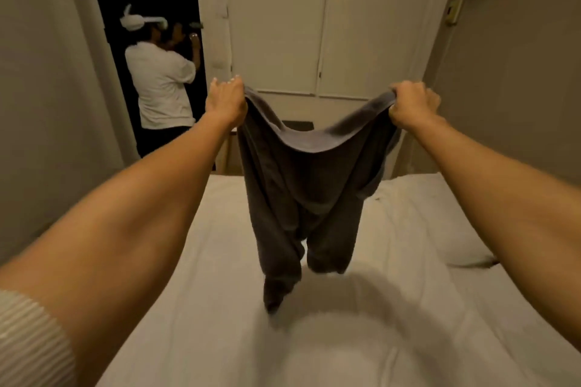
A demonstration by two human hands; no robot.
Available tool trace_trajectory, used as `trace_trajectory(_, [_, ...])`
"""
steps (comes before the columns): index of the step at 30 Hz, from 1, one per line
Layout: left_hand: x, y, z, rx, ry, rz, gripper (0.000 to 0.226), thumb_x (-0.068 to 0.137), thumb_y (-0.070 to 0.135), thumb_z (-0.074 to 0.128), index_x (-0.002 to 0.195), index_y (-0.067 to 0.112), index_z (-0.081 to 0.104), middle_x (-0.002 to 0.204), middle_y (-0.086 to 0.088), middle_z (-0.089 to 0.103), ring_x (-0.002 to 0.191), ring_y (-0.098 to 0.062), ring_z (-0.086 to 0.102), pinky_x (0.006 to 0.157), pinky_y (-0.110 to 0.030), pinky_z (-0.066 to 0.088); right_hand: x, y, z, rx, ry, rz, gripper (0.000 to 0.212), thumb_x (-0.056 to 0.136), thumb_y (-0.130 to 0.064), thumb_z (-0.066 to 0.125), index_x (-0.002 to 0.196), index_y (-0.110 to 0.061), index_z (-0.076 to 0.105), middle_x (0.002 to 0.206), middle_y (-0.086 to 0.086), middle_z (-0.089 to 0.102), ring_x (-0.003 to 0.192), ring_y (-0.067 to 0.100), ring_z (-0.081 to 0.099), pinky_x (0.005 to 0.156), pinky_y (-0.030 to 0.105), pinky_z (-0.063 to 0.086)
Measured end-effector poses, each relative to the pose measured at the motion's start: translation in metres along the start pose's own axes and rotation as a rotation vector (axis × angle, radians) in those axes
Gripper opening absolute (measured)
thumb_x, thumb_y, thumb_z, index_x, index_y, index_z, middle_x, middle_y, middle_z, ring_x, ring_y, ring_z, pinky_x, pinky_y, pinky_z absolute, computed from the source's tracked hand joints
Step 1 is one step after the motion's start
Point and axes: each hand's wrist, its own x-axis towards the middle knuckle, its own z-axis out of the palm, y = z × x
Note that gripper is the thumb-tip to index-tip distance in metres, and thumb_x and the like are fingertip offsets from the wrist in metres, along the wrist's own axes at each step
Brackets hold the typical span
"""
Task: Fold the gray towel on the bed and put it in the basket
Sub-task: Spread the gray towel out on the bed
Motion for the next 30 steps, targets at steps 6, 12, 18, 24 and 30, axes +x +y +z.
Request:
trace_trajectory(6, [-0.015, -0.002, -0.019, -0.073, 0.024, 0.014, 0.054, 0.090, -0.002, 0.038, 0.143, -0.003, 0.024, 0.139, -0.026, 0.044, 0.122, -0.042, 0.045, 0.113, -0.044, 0.019, -0.019, 0.013, -0.026, -0.007, 0.052, 0.003, 0.033, 0.086, -0.005, 0.049, 0.117, -0.010, 0.059, 0.114, 0.023, 0.060, 0.106, 0.043, 0.056, 0.083, 0.044, 0.047])
trace_trajectory(12, [-0.082, -0.016, 0.058, -0.143, -0.162, 0.053, 0.056, 0.094, 0.002, 0.040, 0.147, 0.008, 0.022, 0.147, -0.019, 0.037, 0.133, -0.039, 0.034, 0.108, -0.045, 0.031, -0.091, 0.032, 0.032, -0.033, -0.105, -0.024, 0.039, 0.088, -0.003, 0.049, 0.125, -0.013, 0.052, 0.114, 0.023, 0.060, 0.100, 0.042, 0.058, 0.077, 0.043, 0.048])
trace_trajectory(18, [-0.228, -0.039, 0.212, -0.126, -0.401, 0.159, 0.051, 0.096, 0.007, 0.039, 0.145, 0.006, 0.025, 0.149, -0.017, 0.034, 0.136, -0.032, 0.034, 0.115, -0.040, 0.023, -0.229, 0.065, 0.173, -0.084, -0.269, -0.115, 0.050, 0.086, -0.004, 0.056, 0.134, -0.009, 0.044, 0.122, 0.022, 0.057, 0.107, 0.040, 0.055, 0.086, 0.044, 0.045])
trace_trajectory(24, [-0.418, -0.080, 0.369, -0.215, -0.635, 0.154, 0.055, 0.094, 0.004, 0.045, 0.144, -0.004, 0.023, 0.149, -0.024, 0.029, 0.137, -0.035, 0.034, 0.117, -0.042, 0.017, -0.415, 0.120, 0.336, -0.087, -0.545, -0.066, 0.052, 0.089, -0.004, 0.050, 0.139, -0.003, 0.037, 0.137, 0.026, 0.044, 0.123, 0.043, 0.043, 0.099, 0.049, 0.037])
trace_trajectory(30, [-0.552, -0.097, 0.466, -0.171, -0.743, 0.161, 0.047, 0.101, 0.005, 0.026, 0.147, 0.001, 0.017, 0.154, -0.019, 0.020, 0.143, -0.030, 0.021, 0.118, -0.033, 0.006, -0.549, 0.147, 0.441, -0.227, -0.815, -0.102, 0.052, 0.097, -0.013, 0.035, 0.147, -0.019, 0.021, 0.150, 0.014, 0.031, 0.137, 0.034, 0.028, 0.104, 0.046, 0.034])
